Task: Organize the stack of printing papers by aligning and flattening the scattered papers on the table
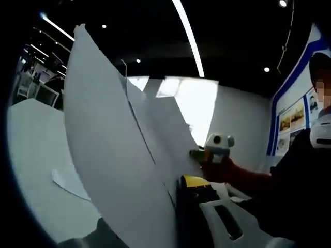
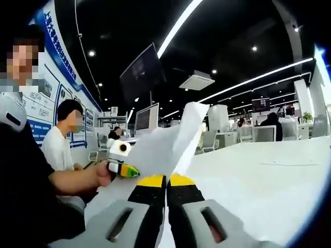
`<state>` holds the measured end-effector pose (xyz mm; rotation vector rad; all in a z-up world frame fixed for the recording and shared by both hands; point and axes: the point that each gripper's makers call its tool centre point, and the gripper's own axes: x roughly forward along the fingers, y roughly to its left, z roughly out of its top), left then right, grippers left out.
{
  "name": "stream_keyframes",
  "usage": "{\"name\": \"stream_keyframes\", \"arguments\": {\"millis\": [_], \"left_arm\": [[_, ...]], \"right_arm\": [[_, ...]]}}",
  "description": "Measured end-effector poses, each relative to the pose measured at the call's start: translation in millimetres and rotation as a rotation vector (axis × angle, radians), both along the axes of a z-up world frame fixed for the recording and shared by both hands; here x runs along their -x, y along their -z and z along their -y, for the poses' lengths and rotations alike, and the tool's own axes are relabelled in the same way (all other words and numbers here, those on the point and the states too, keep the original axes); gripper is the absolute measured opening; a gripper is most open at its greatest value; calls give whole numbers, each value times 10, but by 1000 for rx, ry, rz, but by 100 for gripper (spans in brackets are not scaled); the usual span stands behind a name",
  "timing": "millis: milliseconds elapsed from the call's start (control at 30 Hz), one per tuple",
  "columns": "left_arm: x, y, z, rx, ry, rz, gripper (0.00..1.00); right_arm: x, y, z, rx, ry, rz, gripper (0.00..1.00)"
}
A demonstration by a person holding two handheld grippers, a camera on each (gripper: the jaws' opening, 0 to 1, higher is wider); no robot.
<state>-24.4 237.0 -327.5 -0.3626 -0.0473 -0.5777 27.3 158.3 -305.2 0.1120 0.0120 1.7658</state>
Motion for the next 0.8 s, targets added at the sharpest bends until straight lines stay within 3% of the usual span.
{"name": "stream_keyframes", "arguments": {"millis": [800], "left_arm": [[0, -15, -15, 14, 1, -4, 11]], "right_arm": [[151, 33, -164, 5, -14, -23, 0]]}}
